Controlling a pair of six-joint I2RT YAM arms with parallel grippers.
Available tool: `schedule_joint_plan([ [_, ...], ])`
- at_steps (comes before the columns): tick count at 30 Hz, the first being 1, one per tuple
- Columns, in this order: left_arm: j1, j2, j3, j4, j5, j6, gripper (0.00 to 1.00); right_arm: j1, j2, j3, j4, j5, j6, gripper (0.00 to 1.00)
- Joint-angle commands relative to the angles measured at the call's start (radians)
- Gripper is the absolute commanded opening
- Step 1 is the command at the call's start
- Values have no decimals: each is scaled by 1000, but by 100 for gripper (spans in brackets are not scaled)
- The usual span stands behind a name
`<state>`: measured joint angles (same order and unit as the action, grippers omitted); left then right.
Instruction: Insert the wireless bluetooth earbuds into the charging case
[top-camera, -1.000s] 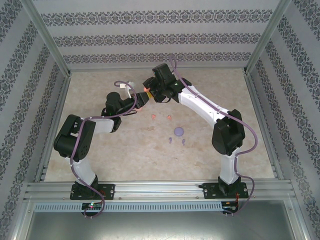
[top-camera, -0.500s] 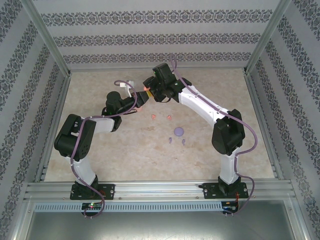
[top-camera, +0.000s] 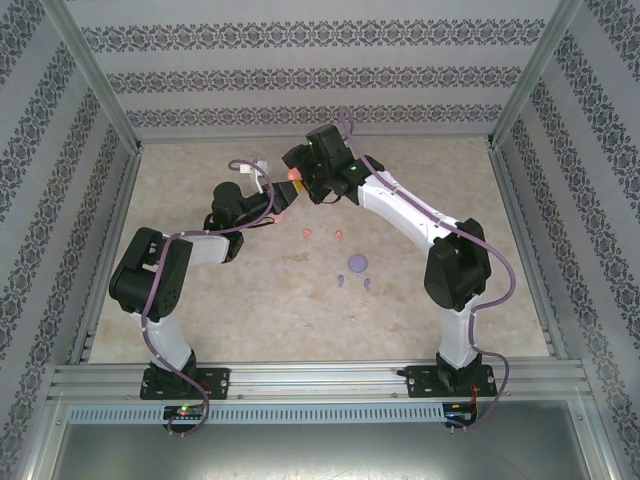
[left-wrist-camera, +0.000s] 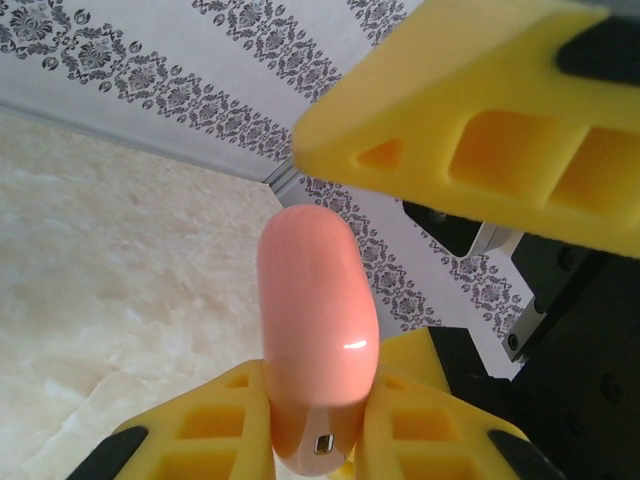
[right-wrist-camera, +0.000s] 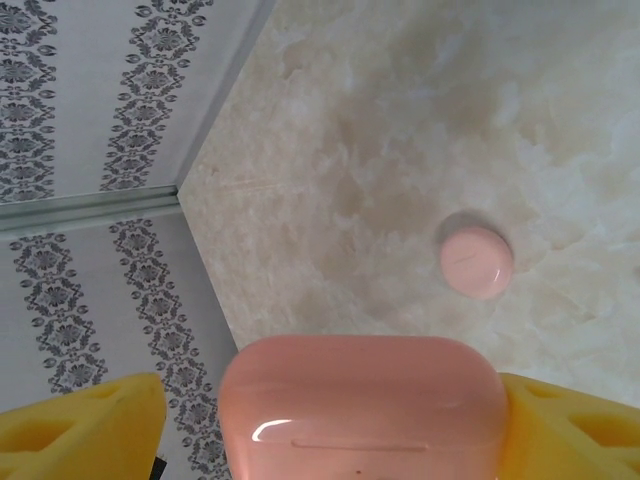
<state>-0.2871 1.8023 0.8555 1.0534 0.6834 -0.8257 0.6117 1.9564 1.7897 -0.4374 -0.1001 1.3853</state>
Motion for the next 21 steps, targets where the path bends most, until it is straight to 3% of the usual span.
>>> schedule_joint_plan([
  [1,-6,-20,28,-39,45,10,0,-33,-101,-38,48,18,-77,82],
  [11,4,-97,81,-285,176,134,0,-124,-308,-375,186,-29,-358,85],
  [21,23,-126,170,-471,362,221,0,-209,-497,-670,405,-261,-828,82],
])
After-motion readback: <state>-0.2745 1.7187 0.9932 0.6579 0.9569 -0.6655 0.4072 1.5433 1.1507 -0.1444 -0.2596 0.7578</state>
